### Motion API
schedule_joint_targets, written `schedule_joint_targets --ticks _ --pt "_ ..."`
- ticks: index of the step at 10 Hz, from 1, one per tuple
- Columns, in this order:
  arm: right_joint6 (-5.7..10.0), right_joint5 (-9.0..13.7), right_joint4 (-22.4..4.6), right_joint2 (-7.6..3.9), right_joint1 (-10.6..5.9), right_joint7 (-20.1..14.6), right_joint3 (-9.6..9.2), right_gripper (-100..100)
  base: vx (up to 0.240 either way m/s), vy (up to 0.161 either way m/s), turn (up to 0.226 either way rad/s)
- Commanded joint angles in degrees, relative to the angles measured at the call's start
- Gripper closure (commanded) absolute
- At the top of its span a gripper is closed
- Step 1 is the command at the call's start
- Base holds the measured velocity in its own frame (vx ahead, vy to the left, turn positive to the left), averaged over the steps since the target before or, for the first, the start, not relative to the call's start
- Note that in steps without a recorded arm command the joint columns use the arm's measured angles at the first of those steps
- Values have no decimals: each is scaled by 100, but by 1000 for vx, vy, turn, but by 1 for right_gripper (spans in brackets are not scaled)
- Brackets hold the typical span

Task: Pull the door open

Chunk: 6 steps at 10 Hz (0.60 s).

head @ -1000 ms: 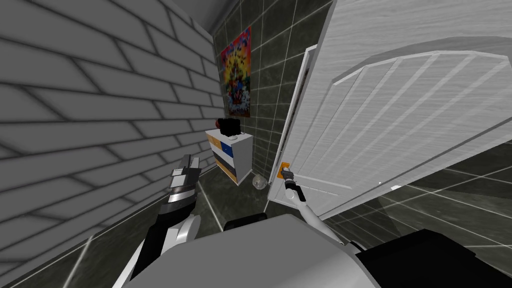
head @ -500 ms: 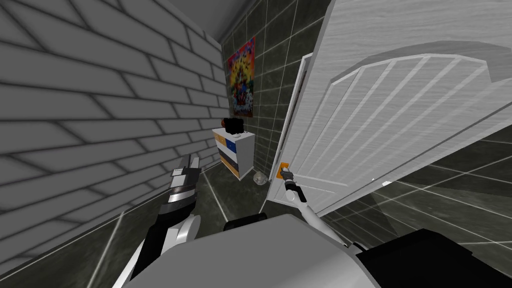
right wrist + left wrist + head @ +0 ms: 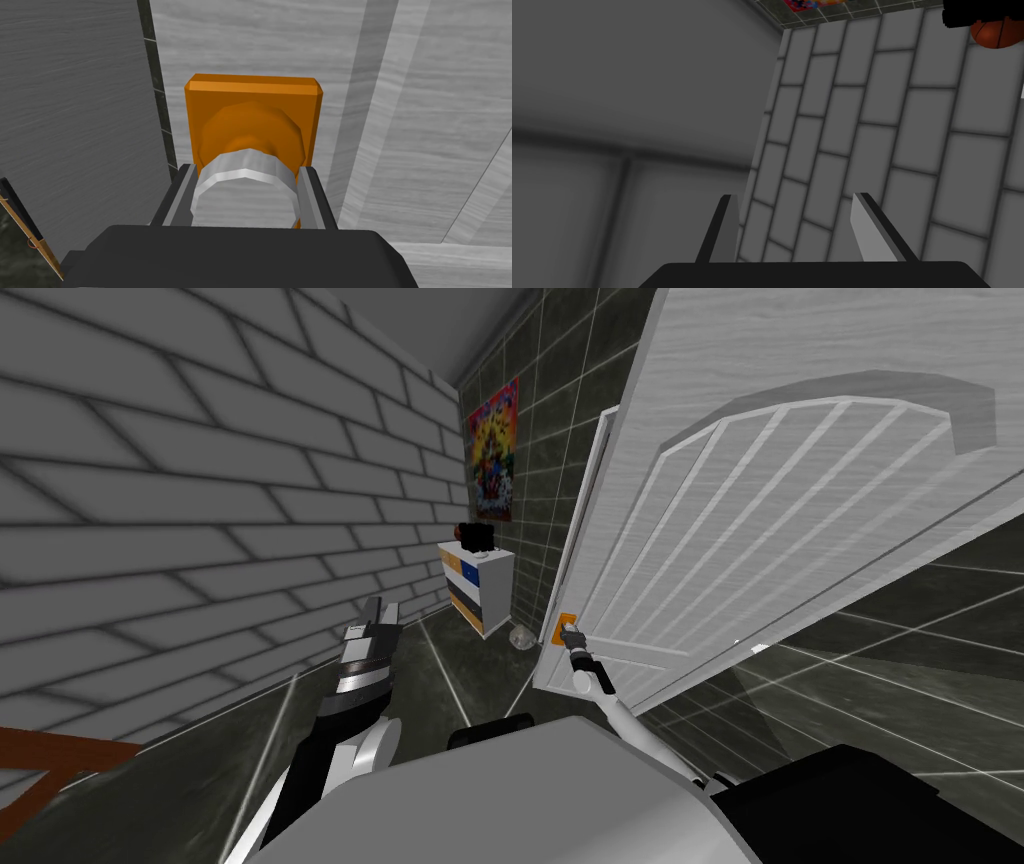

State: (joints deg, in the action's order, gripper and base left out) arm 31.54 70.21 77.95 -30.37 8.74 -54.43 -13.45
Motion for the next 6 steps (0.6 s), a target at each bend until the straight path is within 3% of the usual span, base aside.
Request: schedule_joint_targets --ticks 1,3,4,6 --pt "27 -25 49 -82 34 -99 -84 100 -246 -7 120" --pt "52 -51 91 -166 66 -192 -168 100 -210 -33 101" --pt "38 -46 52 -141 64 -169 -153 100 -84 -20 35" --pt "67 -88 90 -234 107 -287 -265 100 -161 -41 123"
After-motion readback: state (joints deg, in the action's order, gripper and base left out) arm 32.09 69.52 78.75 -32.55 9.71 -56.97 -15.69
